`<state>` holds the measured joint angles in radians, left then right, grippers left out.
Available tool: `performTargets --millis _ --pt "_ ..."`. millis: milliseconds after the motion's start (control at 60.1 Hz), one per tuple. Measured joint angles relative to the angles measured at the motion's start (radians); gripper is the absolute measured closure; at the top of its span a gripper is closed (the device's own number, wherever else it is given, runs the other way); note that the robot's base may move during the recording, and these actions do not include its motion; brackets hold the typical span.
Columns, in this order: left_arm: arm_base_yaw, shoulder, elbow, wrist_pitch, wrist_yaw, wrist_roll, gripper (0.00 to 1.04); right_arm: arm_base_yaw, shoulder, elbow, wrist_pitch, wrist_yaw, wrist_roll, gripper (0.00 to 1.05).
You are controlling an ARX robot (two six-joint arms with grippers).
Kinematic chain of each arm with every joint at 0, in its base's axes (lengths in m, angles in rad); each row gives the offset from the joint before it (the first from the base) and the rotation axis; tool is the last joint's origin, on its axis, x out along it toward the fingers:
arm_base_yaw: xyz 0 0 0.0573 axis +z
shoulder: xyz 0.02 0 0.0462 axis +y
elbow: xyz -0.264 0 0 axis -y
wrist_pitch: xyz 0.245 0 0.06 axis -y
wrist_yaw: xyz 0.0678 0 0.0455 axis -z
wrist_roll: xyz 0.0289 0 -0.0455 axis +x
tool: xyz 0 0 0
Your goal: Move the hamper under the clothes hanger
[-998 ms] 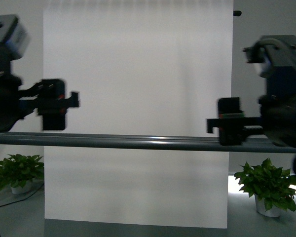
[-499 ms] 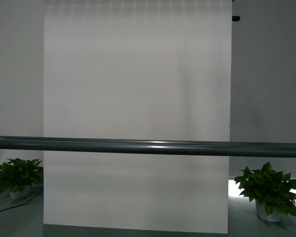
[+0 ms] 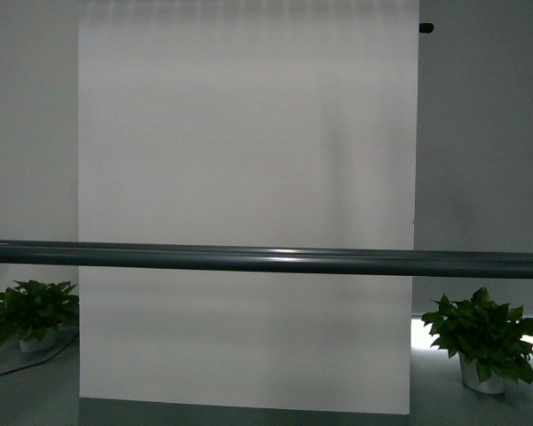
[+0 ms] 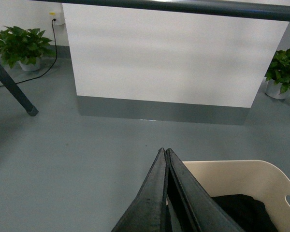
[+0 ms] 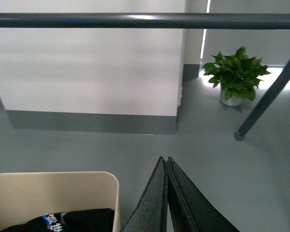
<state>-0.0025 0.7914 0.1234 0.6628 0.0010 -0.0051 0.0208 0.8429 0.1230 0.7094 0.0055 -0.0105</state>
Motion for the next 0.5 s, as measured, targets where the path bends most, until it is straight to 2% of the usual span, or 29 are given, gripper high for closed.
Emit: performTargets --millis 383,416,499 --pt "0.000 -0.194 -0.071 -0.124 0.000 0.000 1.01 -0.019 -0.205 -0.071 -0.131 -0.004 0.000 1.03" --pt "0.000 -0.220 -0.077 -0.144 0.000 0.000 1.01 -0.019 -0.211 -0.094 -0.103 -0.004 0.000 1.03" --pt "0.000 -0.239 -0.105 -0.122 0.001 0.000 1.01 -0.019 -0.244 -0.117 -0.126 -0.004 0.000 1.03"
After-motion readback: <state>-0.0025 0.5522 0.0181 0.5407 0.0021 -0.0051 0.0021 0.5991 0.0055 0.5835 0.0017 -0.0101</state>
